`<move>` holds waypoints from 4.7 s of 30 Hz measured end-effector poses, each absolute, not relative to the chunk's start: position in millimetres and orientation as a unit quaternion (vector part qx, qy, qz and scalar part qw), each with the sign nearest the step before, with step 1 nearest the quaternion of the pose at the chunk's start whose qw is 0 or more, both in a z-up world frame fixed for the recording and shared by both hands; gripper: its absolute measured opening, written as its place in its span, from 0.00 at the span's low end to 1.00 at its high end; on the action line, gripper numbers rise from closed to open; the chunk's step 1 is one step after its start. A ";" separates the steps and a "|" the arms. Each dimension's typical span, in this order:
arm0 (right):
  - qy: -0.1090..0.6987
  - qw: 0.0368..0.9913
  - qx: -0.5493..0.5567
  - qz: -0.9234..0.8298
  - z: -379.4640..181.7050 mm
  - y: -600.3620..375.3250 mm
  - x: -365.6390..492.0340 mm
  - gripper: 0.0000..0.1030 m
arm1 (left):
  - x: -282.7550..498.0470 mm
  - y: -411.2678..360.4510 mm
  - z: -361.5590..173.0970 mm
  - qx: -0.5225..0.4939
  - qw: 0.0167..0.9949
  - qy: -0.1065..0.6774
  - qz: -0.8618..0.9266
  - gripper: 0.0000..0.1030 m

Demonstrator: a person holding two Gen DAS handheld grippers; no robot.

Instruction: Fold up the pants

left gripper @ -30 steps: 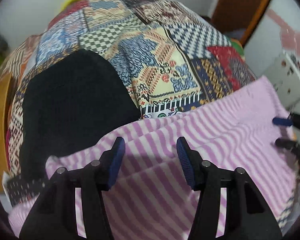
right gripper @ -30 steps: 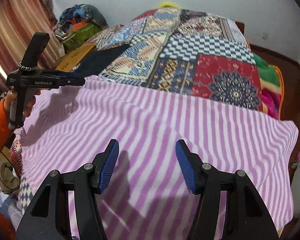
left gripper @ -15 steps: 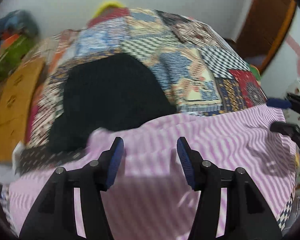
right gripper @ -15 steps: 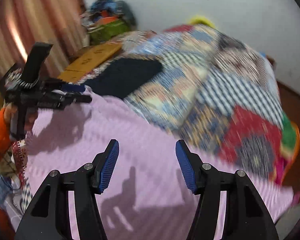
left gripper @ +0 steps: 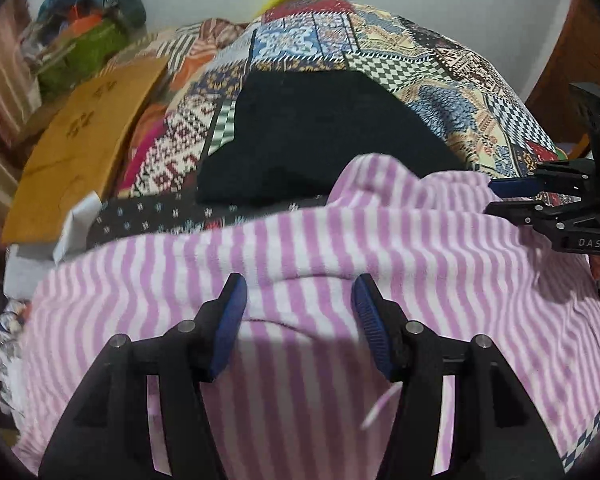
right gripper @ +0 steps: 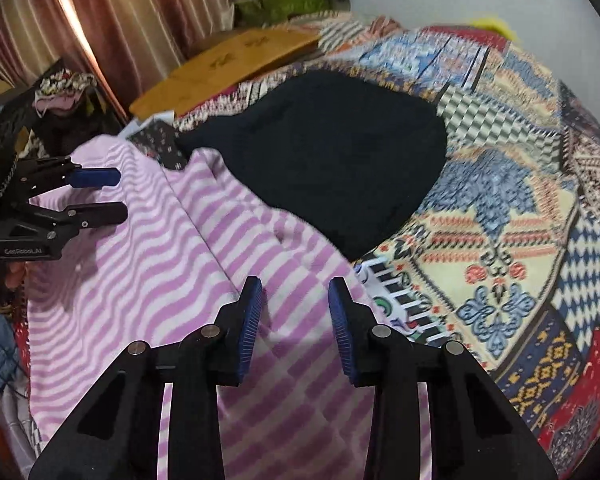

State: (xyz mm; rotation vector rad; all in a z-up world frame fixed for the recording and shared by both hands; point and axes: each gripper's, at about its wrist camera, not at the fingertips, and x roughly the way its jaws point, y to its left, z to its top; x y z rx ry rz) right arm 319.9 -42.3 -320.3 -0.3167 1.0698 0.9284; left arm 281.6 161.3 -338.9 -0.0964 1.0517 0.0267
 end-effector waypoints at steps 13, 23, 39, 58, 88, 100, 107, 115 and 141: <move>0.501 0.737 -0.153 0.427 -325.3 -37.5 317.6 0.10 | 280.3 155.1 -344.2 -0.036 0.874 0.485 0.017 0.59; 0.429 0.790 -0.153 0.410 -302.1 -44.4 313.3 0.06 | 280.2 154.7 -344.3 -0.040 0.874 0.484 0.020 0.59; 0.431 0.826 -0.114 0.344 -250.3 -98.7 306.4 0.16 | 259.4 139.2 -296.7 -0.042 0.880 0.473 0.023 0.60; 0.356 0.917 -0.015 0.182 -168.5 -309.3 151.5 0.47 | 208.8 -32.3 -186.7 0.005 0.928 0.362 -0.087 0.62; 0.480 0.833 0.271 0.053 -333.4 -441.3 103.3 0.57 | 254.4 -249.4 -324.3 0.084 0.815 0.529 -0.223 0.64; 0.474 0.824 0.310 0.027 -350.6 -456.5 132.7 0.64 | 252.9 -256.1 -331.0 0.110 0.816 0.522 -0.225 0.69; 0.458 0.831 0.315 0.024 -354.6 -461.9 143.4 0.66 | 253.3 -256.1 -332.1 0.109 0.816 0.521 -0.225 0.71; 0.432 0.843 0.316 0.052 -345.0 -467.5 146.4 0.13 | 253.1 -255.1 -330.8 0.105 0.818 0.519 -0.224 0.71; 0.342 0.916 0.187 0.095 -229.3 -379.3 144.2 0.13 | 240.9 -98.8 -259.6 -0.014 0.875 0.462 -0.143 0.71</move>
